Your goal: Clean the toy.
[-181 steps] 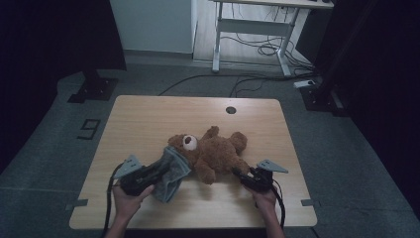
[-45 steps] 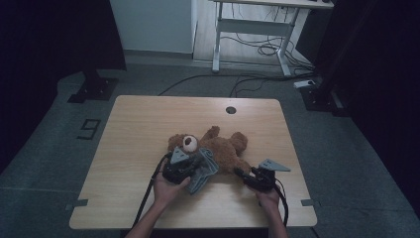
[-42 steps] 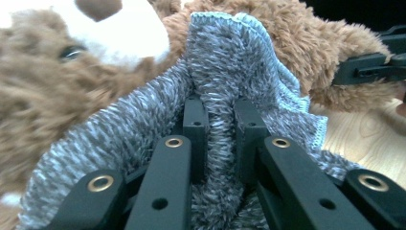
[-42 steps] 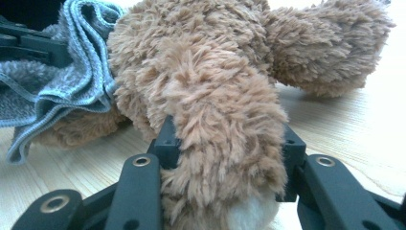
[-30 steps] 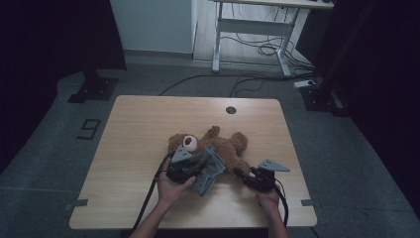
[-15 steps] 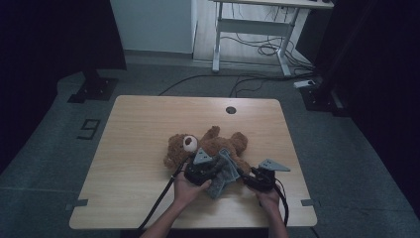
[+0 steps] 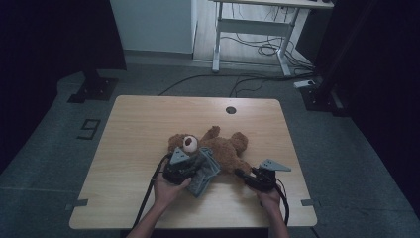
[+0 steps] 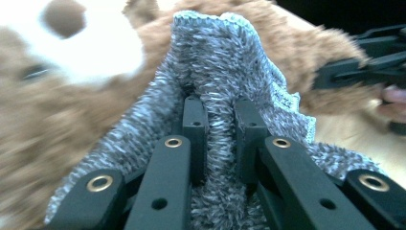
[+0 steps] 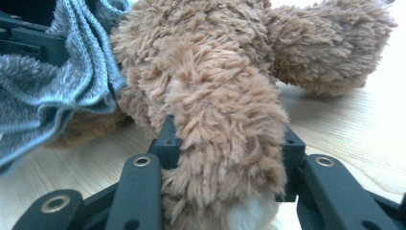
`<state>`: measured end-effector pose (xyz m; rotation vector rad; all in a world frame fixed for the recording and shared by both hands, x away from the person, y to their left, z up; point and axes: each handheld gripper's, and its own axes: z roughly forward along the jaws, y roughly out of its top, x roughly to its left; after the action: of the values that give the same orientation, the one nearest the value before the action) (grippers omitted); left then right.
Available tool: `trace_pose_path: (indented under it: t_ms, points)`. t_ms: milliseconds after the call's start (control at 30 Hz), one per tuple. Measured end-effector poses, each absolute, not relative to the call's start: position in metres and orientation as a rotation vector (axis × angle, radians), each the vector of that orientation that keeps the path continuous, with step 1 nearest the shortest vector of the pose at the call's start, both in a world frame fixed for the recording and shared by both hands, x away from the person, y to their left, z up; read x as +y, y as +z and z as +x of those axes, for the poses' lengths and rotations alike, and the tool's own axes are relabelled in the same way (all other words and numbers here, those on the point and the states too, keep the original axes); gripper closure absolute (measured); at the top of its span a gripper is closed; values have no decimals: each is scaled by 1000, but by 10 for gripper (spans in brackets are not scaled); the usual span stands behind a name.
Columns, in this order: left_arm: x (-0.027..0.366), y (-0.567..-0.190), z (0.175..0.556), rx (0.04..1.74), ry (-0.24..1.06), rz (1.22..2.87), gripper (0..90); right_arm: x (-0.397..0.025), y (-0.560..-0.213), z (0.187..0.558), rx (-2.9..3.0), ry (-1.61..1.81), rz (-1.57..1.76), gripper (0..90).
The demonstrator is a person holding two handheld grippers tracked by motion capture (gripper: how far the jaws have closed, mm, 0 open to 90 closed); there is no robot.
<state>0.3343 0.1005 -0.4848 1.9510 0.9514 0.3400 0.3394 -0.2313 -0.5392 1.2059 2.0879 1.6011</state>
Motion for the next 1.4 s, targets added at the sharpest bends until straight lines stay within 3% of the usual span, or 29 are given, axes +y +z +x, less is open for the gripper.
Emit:
trace_pose_path:
  t_ms: [467,700,900,1133,1400]
  points:
    - [168,-487,327,1052,399,1875,781,-232,-540,340,2101,1610,1191,578]
    - [183,-479,329,1073,369,1826,781,-232,-540,340,2097,1612,1195,578]
    - [164,-453,342,1014,367,1828,780,-232,-540,340,2095,1610,1197,578]
    - [107,-421,360,902,404,1879,780,-231,-539,340,2092,1605,1201,579]
    - [55,-435,388,937,359,1979,780,-231,-539,340,2088,1610,1202,579]
